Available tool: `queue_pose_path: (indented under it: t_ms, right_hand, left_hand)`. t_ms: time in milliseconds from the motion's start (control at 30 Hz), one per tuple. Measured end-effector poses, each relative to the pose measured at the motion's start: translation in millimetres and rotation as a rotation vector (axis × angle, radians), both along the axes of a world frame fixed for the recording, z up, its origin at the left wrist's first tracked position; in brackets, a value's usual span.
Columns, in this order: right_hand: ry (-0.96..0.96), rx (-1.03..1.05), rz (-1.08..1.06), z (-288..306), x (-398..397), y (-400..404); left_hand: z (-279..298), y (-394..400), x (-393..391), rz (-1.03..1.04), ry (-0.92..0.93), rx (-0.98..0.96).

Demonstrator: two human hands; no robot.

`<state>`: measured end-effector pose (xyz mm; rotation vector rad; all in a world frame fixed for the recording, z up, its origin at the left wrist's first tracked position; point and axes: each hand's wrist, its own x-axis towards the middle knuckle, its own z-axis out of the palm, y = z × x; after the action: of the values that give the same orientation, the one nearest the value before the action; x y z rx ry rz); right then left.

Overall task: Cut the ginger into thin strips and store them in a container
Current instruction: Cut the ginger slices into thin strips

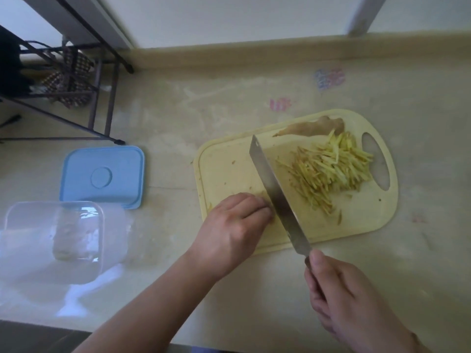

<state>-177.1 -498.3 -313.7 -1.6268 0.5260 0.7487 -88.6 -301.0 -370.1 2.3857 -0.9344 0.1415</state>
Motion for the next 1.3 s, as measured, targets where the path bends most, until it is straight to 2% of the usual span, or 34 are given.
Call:
queue_pose_path:
  t_ms: [100,233,467,767,1067,1300]
  right_hand:
    - [0.082,0.105,-0.107,5.6,9.4,-9.8]
    - [0.032,0.061,-0.16,9.0,15.7,-16.4]
    - [-0.015,0.018,-0.057,8.1,7.4,-0.5]
    - [-0.022,-0.044,-0.002,6.2,-3.3,9.7]
    - [-0.141,-0.273,0.08,6.6,-7.2,23.3]
    - [-0.17,-0.254,0.053,-1.7,12.1,29.5]
  left_hand:
    - [-0.1,1.7,2.0,0.009,0.052,-0.026]
    - [-3.6,2.0,-0.2,0.019,0.042,-0.022]
    - [-0.6,0.1,-2.1,0.011,-0.015,0.027]
    - [3.7,-4.3,-1.5,0.026,0.037,0.032]
    - [1.5,-2.4,0.2,0.025,0.033,0.059]
    - [3.0,-0.9,2.2,0.005,0.061,0.068]
